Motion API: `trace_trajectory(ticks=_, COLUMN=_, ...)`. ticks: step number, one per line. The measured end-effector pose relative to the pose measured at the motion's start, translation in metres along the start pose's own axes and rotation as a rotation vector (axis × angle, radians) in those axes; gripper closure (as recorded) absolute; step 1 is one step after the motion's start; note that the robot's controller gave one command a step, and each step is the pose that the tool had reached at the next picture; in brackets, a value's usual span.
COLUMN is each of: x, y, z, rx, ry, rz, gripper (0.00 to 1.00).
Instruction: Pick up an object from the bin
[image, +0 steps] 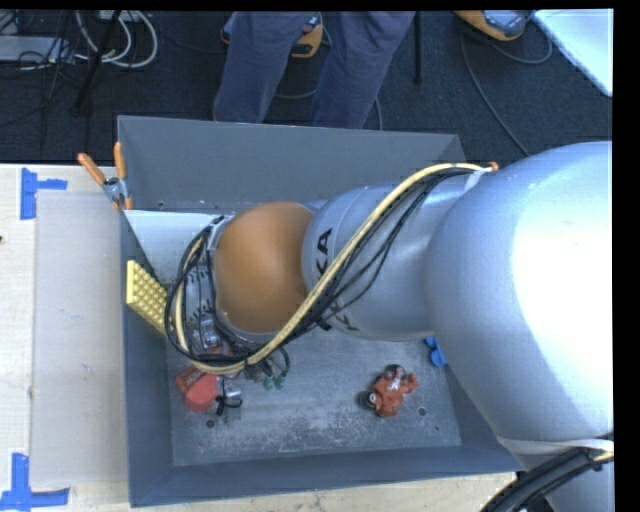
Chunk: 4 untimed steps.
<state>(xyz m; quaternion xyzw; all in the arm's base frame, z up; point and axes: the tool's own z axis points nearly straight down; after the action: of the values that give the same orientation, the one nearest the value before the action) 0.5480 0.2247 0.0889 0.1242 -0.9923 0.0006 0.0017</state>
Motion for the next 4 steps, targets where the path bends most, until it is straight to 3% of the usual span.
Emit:
trace_trajectory(ticks=1, x=-0.021, y=0.0, z=0.019, rx=-0.004, ry=0.007, rz=0.09, gripper=1.0)
trace_trajectory(ticks=2, x=-0.021, y=0.0, z=0.019, rx=-0.005, ry=0.007, rz=0.091, gripper=1.0)
trace_trajectory(ticks=3, x=-0.034, y=-0.006, z=-0.092, rx=-0.005, ry=0.008, rz=0.097, gripper=1.0)
trace_trajectory(ticks=4, x=-0.034, y=-0.007, z=-0.092, rx=-0.005, ry=0.009, rz=0.098, gripper=1.0)
